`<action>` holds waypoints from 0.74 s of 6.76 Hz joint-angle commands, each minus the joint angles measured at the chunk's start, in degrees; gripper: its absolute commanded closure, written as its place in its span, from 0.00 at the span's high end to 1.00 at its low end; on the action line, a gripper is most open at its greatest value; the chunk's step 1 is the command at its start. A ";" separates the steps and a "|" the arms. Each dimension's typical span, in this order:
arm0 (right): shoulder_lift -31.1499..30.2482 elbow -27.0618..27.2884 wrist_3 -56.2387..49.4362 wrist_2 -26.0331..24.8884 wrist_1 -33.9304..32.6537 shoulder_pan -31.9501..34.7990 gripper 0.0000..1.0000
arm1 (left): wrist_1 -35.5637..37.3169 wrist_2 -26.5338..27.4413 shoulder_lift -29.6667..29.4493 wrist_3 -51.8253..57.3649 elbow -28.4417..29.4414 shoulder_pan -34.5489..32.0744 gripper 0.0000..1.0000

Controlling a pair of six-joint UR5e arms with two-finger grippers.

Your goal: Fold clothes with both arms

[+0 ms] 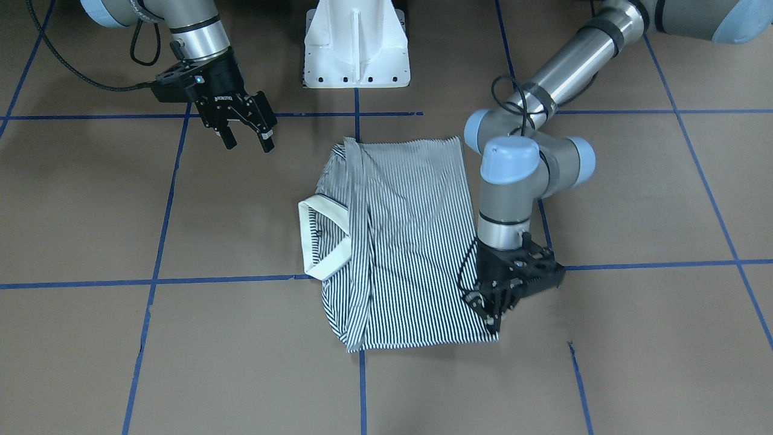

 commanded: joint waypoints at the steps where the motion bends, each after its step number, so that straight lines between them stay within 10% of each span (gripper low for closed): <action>1: 0.18 -0.17 0.11 0.01 0.07 -0.55 1.00 | -2.83 0.34 -0.48 3.11 2.39 -1.72 0.40; 3: 15.65 -12.75 0.37 0.01 -2.20 -1.69 1.00 | -2.05 -0.18 13.66 2.50 -16.02 1.85 0.43; 5: 21.01 -17.83 6.73 -0.60 -4.06 -6.15 1.00 | -1.95 -0.19 16.23 -0.29 -18.97 3.37 0.44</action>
